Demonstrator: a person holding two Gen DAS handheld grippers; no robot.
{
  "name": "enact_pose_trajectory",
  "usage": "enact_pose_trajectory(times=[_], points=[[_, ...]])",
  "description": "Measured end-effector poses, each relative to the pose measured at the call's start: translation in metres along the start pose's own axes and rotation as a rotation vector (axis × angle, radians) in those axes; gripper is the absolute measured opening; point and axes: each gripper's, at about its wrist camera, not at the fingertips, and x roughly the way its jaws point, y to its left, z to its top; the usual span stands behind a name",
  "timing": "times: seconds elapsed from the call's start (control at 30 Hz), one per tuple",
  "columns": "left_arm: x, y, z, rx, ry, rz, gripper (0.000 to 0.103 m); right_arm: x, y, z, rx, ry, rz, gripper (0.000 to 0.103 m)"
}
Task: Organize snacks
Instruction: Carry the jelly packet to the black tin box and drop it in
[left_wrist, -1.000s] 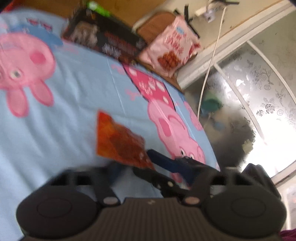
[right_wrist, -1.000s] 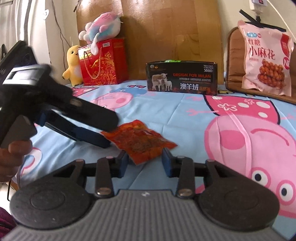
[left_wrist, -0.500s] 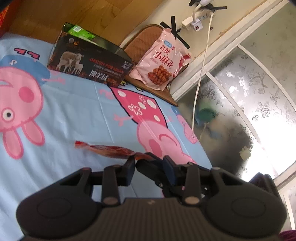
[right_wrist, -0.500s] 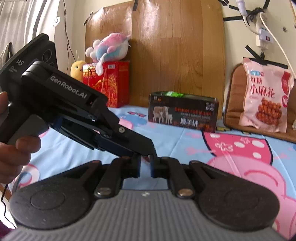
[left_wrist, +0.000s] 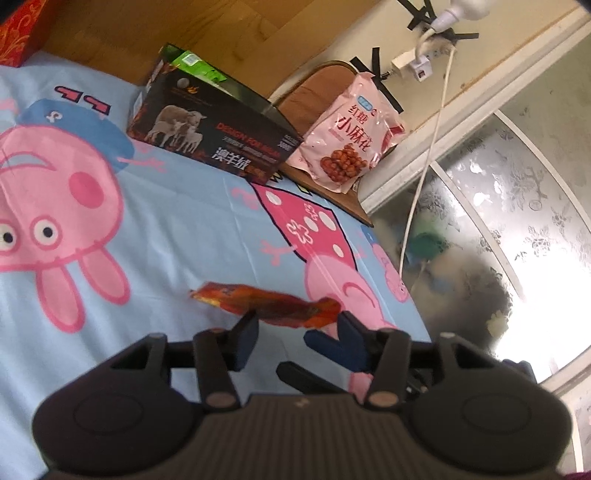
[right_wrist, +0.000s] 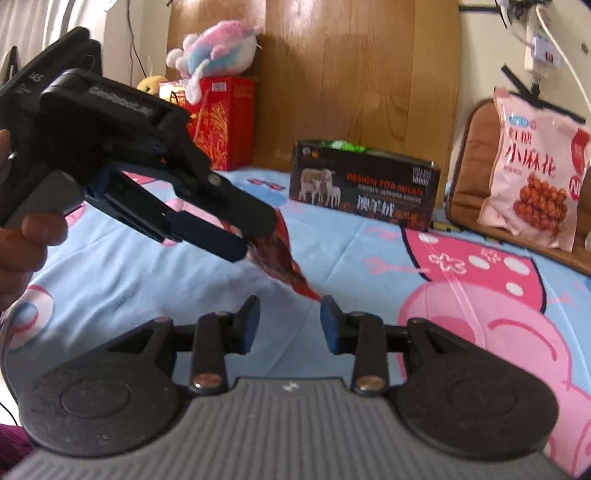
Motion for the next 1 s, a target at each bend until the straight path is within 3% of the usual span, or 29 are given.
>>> enact_pose_trajectory(times=[0.07, 0.2, 0.27, 0.4, 0.5, 0.57, 0.63, 0.73, 0.87, 1.0], points=[[0.0, 0.001, 0.0, -0.005, 0.002, 0.014, 0.066, 0.005, -0.003, 0.002, 0.013, 0.013, 0.006, 0.044], [-0.003, -0.003, -0.004, 0.003, 0.004, 0.014, 0.072, 0.014, -0.001, 0.006, -0.019, 0.033, 0.016, 0.054], [-0.01, -0.003, -0.008, 0.0, -0.005, 0.007, 0.081, 0.018, 0.001, 0.008, -0.04, 0.036, 0.02, 0.054], [-0.018, 0.011, -0.011, -0.057, -0.022, -0.009, 0.082, 0.024, 0.003, 0.011, -0.062, 0.046, 0.035, 0.055], [-0.014, 0.028, -0.009, -0.138, -0.011, -0.022, 0.07, 0.027, 0.004, 0.011, -0.07, 0.057, 0.047, 0.054], [-0.007, 0.034, -0.008, -0.165, 0.002, -0.034, 0.041, 0.027, 0.005, 0.012, -0.067, 0.061, 0.058, 0.053], [0.001, 0.034, -0.006, -0.166, 0.017, -0.039, 0.027, 0.028, 0.004, 0.013, -0.059, 0.061, 0.075, 0.036], [-0.001, 0.022, 0.003, -0.123, -0.006, -0.06, 0.027, 0.025, 0.011, 0.015, -0.103, 0.019, 0.021, 0.024], [-0.009, -0.006, 0.036, -0.009, -0.057, -0.057, 0.026, 0.017, 0.017, 0.031, -0.213, -0.103, -0.068, 0.022], [-0.007, -0.036, 0.084, 0.117, -0.114, -0.029, 0.027, 0.032, 0.004, 0.069, -0.291, -0.187, -0.137, 0.021]])
